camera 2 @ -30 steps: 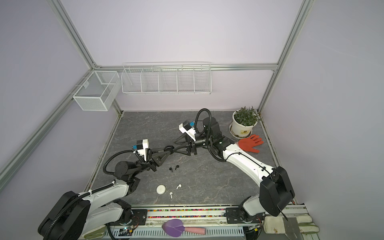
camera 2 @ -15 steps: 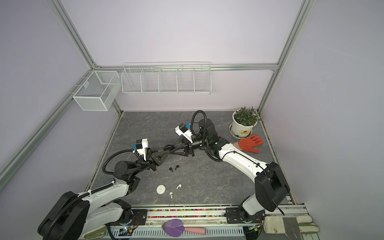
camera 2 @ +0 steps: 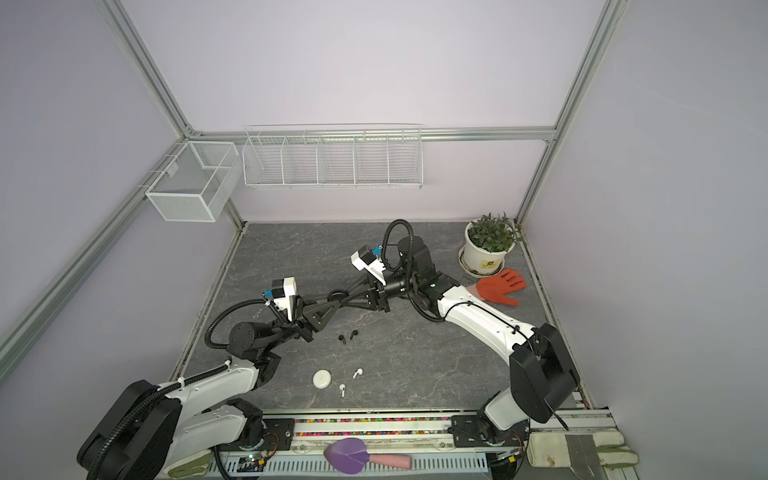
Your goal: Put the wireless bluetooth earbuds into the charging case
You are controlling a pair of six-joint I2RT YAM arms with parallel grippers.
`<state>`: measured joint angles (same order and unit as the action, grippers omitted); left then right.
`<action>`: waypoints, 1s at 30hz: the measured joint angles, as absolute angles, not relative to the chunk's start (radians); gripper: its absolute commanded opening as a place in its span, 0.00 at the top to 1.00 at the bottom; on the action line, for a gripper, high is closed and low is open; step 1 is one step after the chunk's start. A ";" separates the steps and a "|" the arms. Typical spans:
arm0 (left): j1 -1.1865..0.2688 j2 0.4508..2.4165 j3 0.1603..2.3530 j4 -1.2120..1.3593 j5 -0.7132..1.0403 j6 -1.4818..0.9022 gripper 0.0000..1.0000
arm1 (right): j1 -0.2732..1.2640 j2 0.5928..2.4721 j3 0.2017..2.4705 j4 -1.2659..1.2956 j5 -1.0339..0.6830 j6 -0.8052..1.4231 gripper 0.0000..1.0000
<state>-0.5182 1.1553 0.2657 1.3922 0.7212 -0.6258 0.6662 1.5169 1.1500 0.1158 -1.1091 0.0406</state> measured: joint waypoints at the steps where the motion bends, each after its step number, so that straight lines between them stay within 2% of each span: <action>1: -0.518 1.155 0.266 1.390 0.719 -0.624 0.63 | 0.666 1.517 1.160 0.088 -1.107 0.028 0.77; 5: -0.518 1.145 0.266 1.365 0.713 -0.611 0.56 | 0.659 1.521 1.219 -0.046 -1.096 -0.031 0.79; 7: -0.518 1.124 0.266 1.335 0.714 -0.594 0.49 | 0.653 1.527 1.249 -0.116 -1.087 -0.067 0.81; 13: -0.519 1.032 0.267 1.198 0.722 -0.523 0.47 | 0.645 1.568 1.361 -0.357 -1.061 -0.186 0.84; 19: -0.522 1.005 0.286 1.064 0.739 -0.454 0.54 | 0.645 1.594 1.408 -0.495 -1.045 -0.249 0.85; 24: -0.524 1.021 0.286 1.056 0.749 -0.442 0.66 | 0.645 1.594 1.408 -0.531 -1.044 -0.263 0.85; 30: -0.524 1.032 0.286 1.058 0.749 -0.448 0.74 | 0.646 1.594 1.408 -0.546 -1.045 -0.264 0.85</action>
<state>-0.5236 1.0325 0.2863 1.0584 0.7490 -0.4484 0.6456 1.5940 1.4082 -0.5457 -1.0447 -0.2638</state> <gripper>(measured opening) 0.280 0.229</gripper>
